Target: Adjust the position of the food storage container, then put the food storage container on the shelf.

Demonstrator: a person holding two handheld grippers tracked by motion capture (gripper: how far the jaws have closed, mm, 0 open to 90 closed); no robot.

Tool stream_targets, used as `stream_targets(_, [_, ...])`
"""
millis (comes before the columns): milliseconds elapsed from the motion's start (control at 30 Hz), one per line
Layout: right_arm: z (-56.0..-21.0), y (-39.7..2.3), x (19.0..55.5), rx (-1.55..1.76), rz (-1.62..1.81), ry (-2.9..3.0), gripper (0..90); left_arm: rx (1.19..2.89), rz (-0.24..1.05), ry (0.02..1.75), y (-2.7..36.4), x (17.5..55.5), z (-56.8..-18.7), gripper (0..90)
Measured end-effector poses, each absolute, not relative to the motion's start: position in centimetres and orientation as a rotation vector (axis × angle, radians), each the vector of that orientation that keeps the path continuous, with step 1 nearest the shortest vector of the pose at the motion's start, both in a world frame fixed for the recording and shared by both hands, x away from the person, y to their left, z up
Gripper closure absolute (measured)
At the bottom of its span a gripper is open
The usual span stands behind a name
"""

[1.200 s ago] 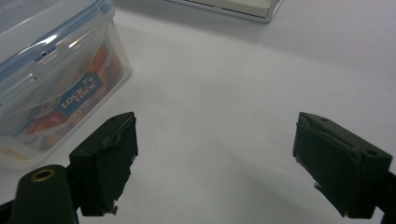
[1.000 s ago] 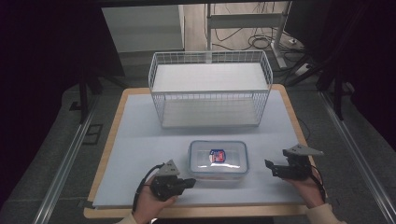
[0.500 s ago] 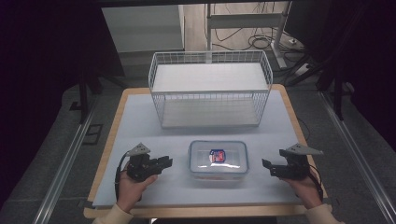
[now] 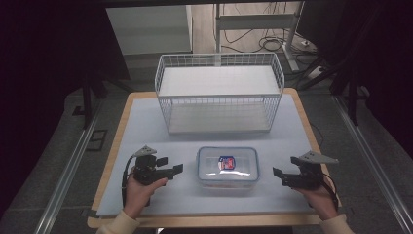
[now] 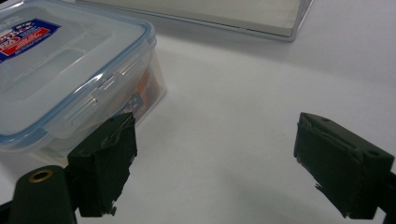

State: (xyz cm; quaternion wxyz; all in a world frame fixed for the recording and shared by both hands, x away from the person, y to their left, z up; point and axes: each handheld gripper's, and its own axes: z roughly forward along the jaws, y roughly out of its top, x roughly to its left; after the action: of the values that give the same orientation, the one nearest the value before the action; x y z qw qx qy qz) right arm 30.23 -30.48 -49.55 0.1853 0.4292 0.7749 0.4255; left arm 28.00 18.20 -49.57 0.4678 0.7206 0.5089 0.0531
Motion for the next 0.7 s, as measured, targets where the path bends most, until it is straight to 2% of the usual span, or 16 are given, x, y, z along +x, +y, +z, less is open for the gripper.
stream_targets(433, [-48.5, -30.5, 30.4, 1.253, 1.274, 2.211, 15.6, 1.732, 0.052, 1.254, 17.1, 28.6, -49.1, 15.5])
stream_targets(700, [-47.7, -28.3, 31.2, 1.227, 1.330, 2.338, 15.1, 1.727, -0.049, 1.261, 15.7, 29.6, -48.8, 14.3])
